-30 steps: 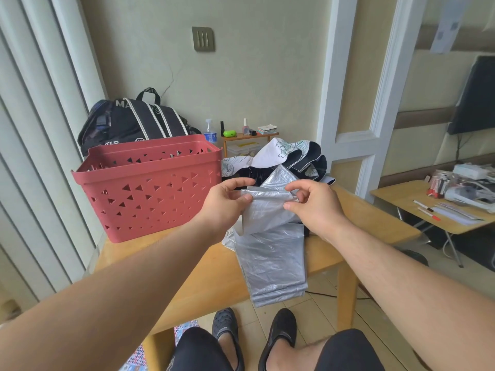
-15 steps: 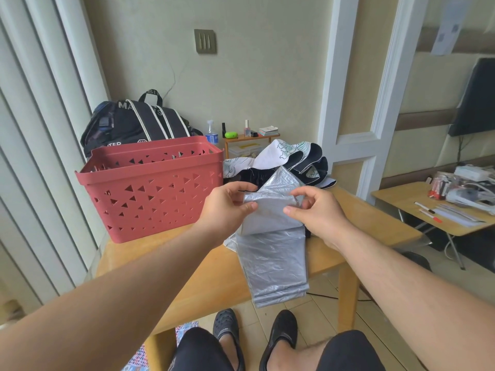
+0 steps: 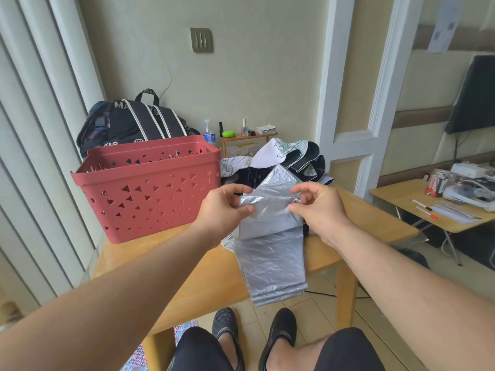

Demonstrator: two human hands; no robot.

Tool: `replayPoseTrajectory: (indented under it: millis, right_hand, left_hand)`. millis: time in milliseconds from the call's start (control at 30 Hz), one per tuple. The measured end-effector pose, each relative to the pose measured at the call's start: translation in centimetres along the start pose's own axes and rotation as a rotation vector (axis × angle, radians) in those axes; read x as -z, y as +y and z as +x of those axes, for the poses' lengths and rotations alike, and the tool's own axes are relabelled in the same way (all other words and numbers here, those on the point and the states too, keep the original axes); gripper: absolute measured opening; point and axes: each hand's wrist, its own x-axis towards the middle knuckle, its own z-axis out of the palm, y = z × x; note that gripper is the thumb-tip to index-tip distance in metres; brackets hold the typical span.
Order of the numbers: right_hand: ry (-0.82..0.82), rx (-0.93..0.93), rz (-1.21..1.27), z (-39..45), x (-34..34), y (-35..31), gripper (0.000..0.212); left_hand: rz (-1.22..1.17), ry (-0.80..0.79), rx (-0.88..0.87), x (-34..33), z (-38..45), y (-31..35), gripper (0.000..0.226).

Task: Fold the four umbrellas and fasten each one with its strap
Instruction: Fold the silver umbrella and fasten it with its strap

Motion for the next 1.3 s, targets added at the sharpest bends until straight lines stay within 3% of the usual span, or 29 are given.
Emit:
replayPoseTrajectory:
  millis: [200, 533, 733, 833, 933, 1067, 1200, 1300]
  right_hand:
    - [-0.032, -0.032, 0.079, 0.1, 0.3, -0.2, 0.034]
    - [0.085, -0.002, -0.186, 0.2, -0.2, 1.7, 0.022]
    - [0.01, -0.018, -0.09, 0.1, -0.8, 1.4, 0.032]
    - [-0.021, -0.051, -0.01, -0.1, -1.1, 0.9, 0.021]
    - [0.004, -0.065, 0.009, -0.3, -1.1, 0.3, 0.012]
    - [0.048, -0.125, 0.064, -0.2, -0.8, 0.4, 0.023]
    - [0.037, -0.015, -0.094, -0.4, -0.6, 0.4, 0.032]
    - [-0.006, 0.173, -0.232, -0.5, -0.2, -0.6, 0.036]
  left_hand:
    - [-0.017, 0.021, -0.012, 0.0, 0.0, 0.3, 0.021]
    - [-0.026, 0.066, 0.013, -0.3, -0.2, 0.3, 0.014]
    - [-0.006, 0.084, 0.014, -0.2, -0.1, 0.0, 0.015]
    - [-0.004, 0.089, 0.012, -0.1, 0.0, -0.1, 0.013]
    - [-0.001, 0.096, 0.037, 0.1, 0.1, -0.2, 0.013]
    - [-0.011, 0.072, 0.062, 0.2, 0.0, -0.5, 0.012]
    - [0.0, 0.031, 0.004, 0.0, -0.4, -0.1, 0.01]
    - [0.004, 0.041, -0.04, -0.1, -0.4, 0.0, 0.008]
